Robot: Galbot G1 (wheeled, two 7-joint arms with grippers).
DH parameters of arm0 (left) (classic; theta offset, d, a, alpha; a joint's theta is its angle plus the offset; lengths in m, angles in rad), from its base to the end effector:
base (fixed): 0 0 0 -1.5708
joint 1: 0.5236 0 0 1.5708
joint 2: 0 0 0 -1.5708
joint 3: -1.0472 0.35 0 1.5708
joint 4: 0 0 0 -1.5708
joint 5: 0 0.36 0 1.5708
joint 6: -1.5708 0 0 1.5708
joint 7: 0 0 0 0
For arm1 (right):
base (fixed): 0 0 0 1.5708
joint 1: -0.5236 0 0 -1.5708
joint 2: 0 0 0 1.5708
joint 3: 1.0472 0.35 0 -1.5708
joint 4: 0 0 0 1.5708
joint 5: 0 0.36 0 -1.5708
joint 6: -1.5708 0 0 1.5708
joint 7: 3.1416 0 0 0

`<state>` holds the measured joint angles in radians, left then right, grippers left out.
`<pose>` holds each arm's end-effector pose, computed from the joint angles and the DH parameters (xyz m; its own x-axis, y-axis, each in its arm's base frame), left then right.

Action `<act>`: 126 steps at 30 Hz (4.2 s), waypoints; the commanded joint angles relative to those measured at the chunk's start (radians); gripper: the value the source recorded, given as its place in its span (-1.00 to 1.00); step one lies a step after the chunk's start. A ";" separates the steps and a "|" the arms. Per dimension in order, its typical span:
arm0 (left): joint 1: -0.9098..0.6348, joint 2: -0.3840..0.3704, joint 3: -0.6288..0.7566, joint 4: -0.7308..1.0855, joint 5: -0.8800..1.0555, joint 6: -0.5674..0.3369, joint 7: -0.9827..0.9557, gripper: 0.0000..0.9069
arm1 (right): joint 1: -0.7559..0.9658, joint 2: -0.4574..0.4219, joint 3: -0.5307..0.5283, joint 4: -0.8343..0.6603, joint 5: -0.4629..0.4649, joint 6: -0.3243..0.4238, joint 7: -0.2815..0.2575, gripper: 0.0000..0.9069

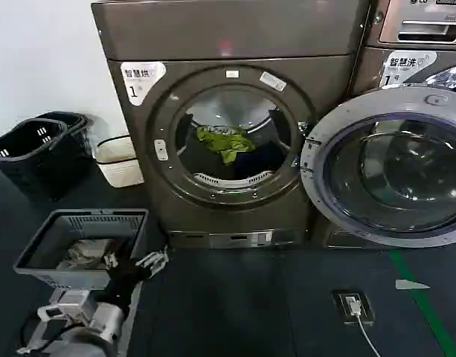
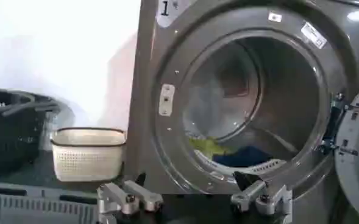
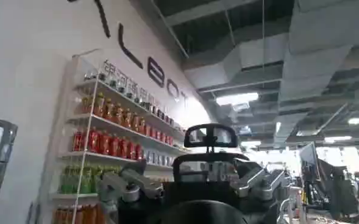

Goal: Grasp the clothes from the dryer.

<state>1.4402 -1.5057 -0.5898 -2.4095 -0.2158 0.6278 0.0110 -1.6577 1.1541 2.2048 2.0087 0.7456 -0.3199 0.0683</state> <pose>0.1908 0.0212 -0.1668 -0.9809 0.0865 0.1741 0.0677 0.9915 -0.1108 -0.0577 -0.3762 -0.0198 -0.3526 0.8415 -0.4093 0.9250 0.3796 -0.0165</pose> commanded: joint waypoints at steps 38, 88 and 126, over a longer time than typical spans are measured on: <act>0.006 -0.022 0.061 0.017 0.053 0.021 -0.058 1.00 | 0.022 -0.013 -0.011 -0.019 0.037 0.068 -0.025 1.00; 0.018 -0.022 0.056 -0.012 0.068 0.011 -0.046 1.00 | 0.030 -0.008 -0.022 -0.001 0.068 0.159 -0.086 1.00; 0.038 -0.013 0.054 -0.028 0.077 0.011 -0.045 1.00 | 0.027 -0.010 -0.019 -0.002 0.071 0.154 -0.090 1.00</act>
<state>1.4782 -1.5189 -0.5360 -2.4377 -0.1382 0.6385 -0.0339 -1.6301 1.1435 2.1850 2.0040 0.8162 -0.1653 -0.0227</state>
